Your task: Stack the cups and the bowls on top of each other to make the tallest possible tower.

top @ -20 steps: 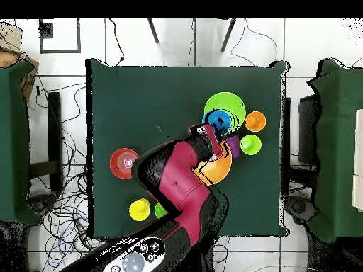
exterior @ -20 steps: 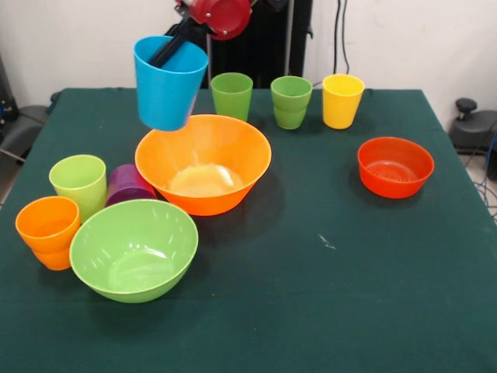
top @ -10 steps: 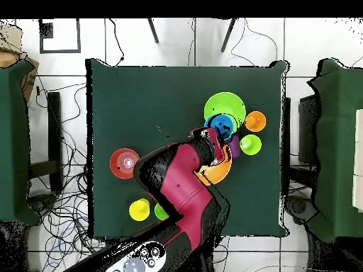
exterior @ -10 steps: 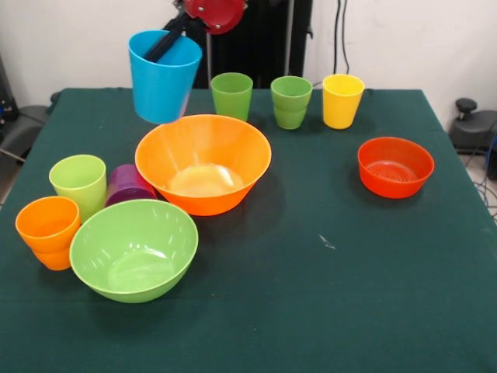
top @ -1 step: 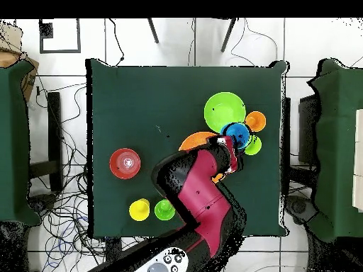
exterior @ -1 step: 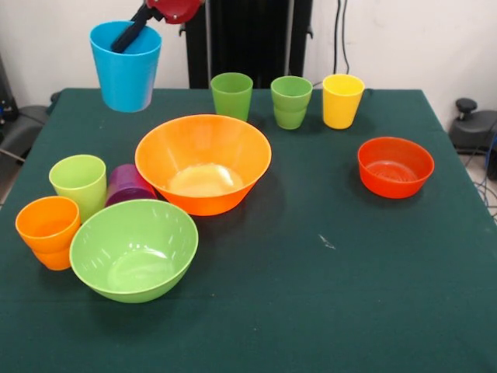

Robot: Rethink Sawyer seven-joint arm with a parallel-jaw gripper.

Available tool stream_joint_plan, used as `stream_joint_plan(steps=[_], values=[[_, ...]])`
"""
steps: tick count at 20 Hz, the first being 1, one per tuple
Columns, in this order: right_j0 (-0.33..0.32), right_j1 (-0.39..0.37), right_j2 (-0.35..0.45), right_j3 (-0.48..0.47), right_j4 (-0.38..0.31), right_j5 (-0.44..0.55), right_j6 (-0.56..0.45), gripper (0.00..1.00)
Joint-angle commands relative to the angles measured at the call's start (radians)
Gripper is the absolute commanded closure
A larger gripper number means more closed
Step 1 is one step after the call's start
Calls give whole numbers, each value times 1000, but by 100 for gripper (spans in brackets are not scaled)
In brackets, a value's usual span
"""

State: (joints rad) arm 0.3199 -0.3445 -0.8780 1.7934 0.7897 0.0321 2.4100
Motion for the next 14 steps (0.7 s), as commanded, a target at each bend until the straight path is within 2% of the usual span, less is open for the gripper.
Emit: stream_joint_plan(steps=[1,4,14], values=[[14,50,166,46,1,-53,213,100],[35,81,142,42,27,-75,233,100],[44,117,155,45,66,-126,252,100]])
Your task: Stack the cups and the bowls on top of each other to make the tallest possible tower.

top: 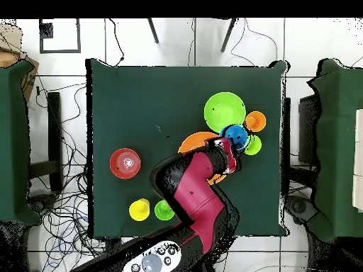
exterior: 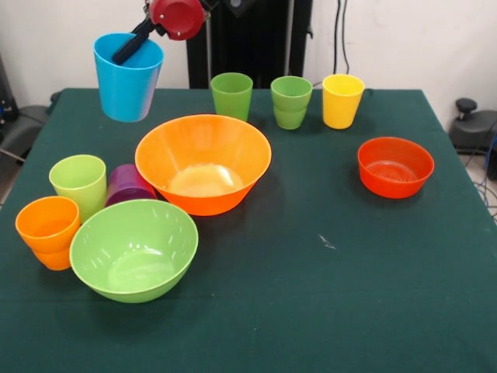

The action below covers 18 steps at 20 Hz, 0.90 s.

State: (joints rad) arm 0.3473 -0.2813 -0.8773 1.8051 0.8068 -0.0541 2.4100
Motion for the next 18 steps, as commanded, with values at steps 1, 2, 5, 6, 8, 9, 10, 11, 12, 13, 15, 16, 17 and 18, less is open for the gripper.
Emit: stream_joint_plan(steps=[1,2,5,6,8,9,10,11,12,13,15,16,17,18], values=[[7,43,172,38,49,-46,258,100],[-7,27,194,46,50,-48,263,100],[-21,9,216,51,41,-33,243,100],[-17,11,213,49,47,-21,238,100],[-24,1,225,52,55,-2,238,100],[-31,-9,237,55,57,10,239,100],[-40,-20,248,60,51,16,234,100],[-42,-24,249,60,49,24,229,100],[-44,-27,250,61,46,31,224,100],[-46,-31,251,60,45,42,219,100],[-54,-41,259,60,44,65,211,100],[-63,-54,270,64,42,80,208,100],[-72,-63,281,67,40,80,207,100],[-76,-69,287,69,39,85,205,100]])
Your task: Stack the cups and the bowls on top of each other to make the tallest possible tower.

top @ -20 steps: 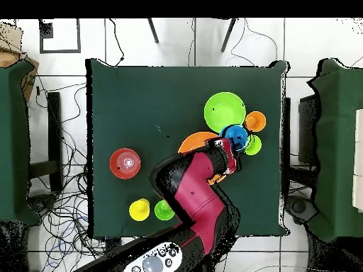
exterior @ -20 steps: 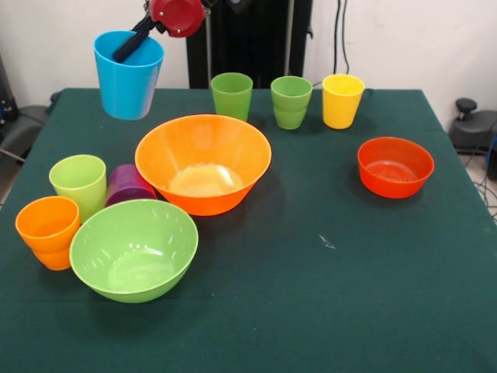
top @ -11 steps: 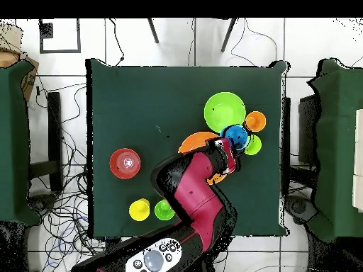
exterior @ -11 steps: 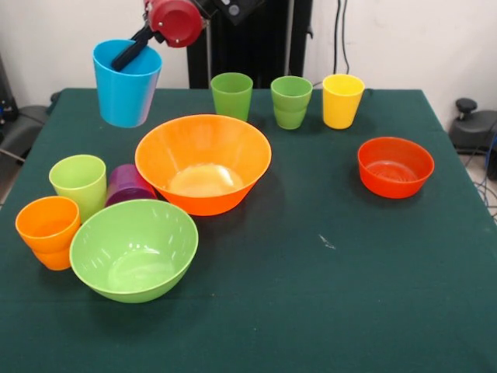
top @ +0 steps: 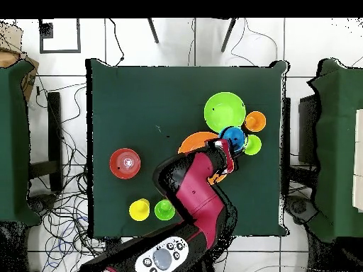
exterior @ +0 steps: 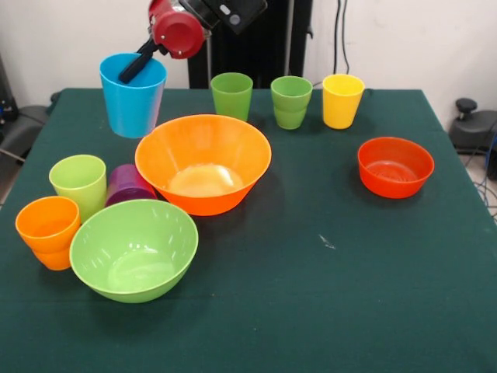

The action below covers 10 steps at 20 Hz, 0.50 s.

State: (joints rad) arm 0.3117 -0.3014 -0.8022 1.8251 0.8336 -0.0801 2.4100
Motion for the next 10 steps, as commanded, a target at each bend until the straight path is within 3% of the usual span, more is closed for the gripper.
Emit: stream_joint_plan(steps=[1,10], values=[[-45,-54,218,51,10,112,203,100],[-91,-101,269,68,1,153,185,100]])
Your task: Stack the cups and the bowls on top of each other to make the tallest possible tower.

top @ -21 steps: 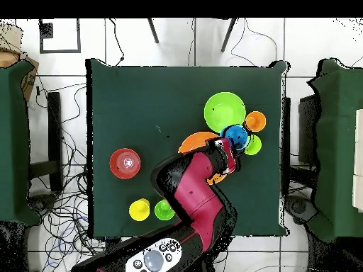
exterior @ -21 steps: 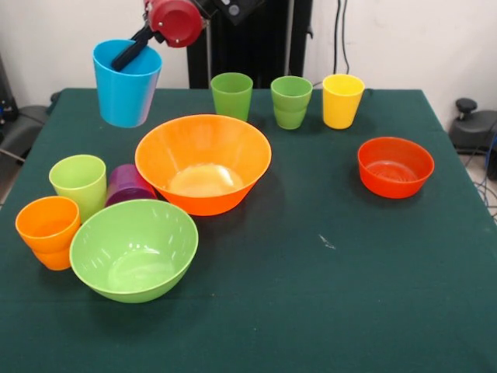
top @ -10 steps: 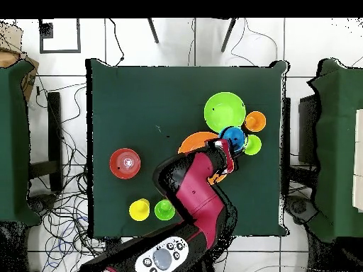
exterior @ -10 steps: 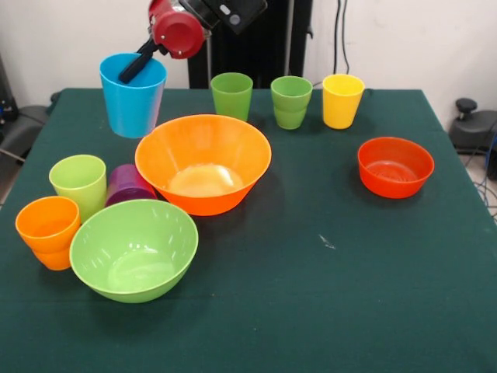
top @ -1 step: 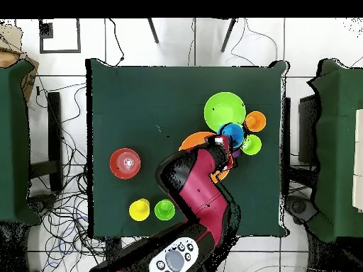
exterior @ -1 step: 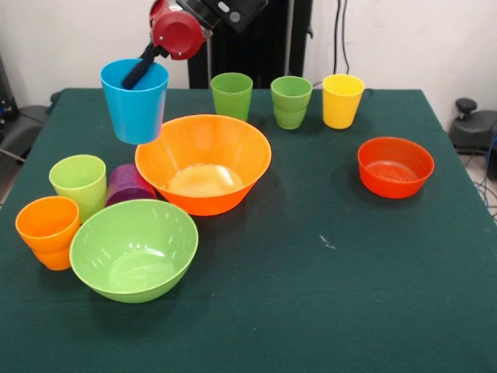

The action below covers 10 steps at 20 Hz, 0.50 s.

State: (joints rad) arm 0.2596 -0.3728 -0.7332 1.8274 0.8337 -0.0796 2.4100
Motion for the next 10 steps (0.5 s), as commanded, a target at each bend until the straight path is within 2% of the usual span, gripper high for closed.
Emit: stream_joint_plan(steps=[1,5,10], values=[[-44,-35,205,66,-1,161,181,100],[-43,-35,199,63,-3,182,178,100],[-62,-39,229,76,-13,140,177,100]])
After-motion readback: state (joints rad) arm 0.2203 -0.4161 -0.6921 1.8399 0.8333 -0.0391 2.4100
